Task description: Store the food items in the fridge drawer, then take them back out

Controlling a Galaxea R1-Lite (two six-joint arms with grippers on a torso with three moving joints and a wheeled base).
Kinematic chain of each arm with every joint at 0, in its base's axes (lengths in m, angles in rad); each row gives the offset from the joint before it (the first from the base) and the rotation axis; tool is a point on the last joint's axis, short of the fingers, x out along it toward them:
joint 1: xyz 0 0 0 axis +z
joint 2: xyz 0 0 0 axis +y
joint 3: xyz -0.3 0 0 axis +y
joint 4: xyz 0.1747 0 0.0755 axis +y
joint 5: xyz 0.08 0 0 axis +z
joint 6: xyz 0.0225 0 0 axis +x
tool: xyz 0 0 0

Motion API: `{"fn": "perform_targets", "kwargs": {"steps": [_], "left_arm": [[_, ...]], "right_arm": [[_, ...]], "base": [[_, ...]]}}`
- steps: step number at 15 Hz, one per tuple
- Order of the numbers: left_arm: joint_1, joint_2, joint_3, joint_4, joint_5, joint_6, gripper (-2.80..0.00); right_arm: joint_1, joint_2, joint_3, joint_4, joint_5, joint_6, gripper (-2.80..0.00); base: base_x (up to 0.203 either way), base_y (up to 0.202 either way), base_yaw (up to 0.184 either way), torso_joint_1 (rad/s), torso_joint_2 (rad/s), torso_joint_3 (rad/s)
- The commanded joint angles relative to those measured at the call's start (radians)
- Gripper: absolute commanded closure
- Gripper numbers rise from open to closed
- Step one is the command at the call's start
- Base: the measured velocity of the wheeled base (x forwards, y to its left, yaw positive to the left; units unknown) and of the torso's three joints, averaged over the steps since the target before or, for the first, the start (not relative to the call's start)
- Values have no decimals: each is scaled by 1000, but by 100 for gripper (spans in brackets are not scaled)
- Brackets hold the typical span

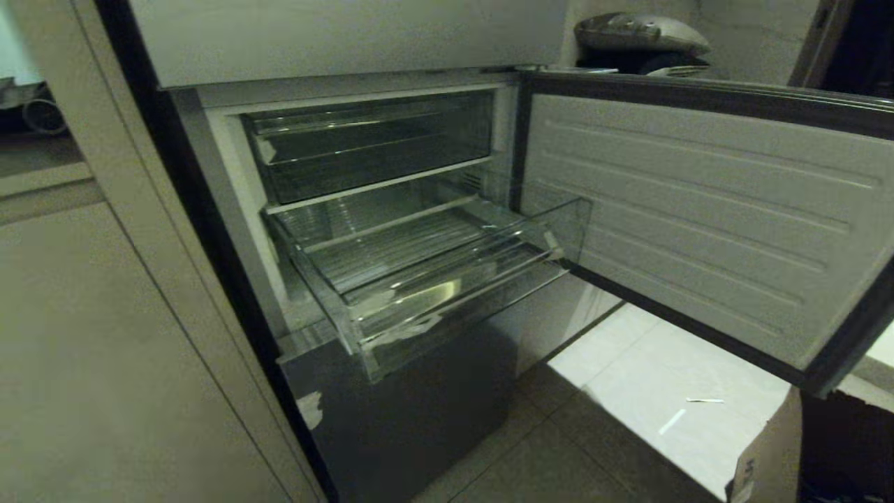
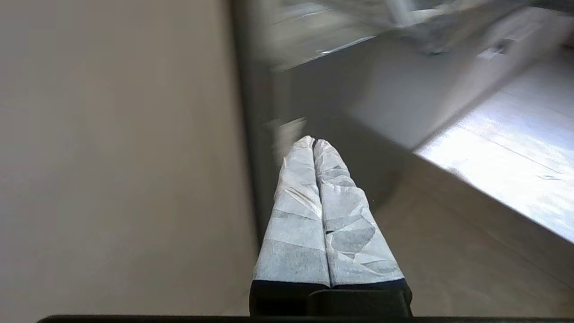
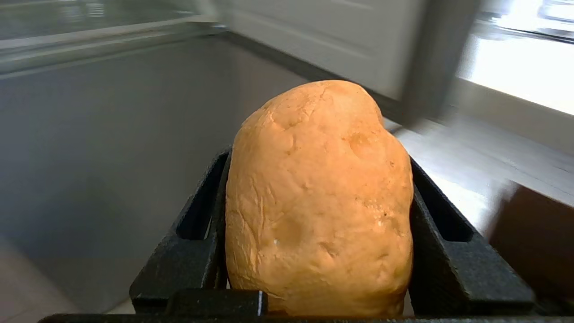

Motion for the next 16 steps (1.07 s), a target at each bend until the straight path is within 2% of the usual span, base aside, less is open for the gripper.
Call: {"fn": "perform_targets", "kwargs": {"steps": [1,13,16], "left_arm": [[0,1,0,0,0,0,0],[0,1,0,0,0,-2,0],[0,1,0,0,0,0,0]], "right_arm": [[0,0,31,-1,0,0,0],[0,0,31,-2,0,2,0],[0,0,30,-5,5,-30,0]], "base": [[2,-6,176,2,2,2],[1,-8,176,2,1,3],[1,-5,69,2,2,2]]}}
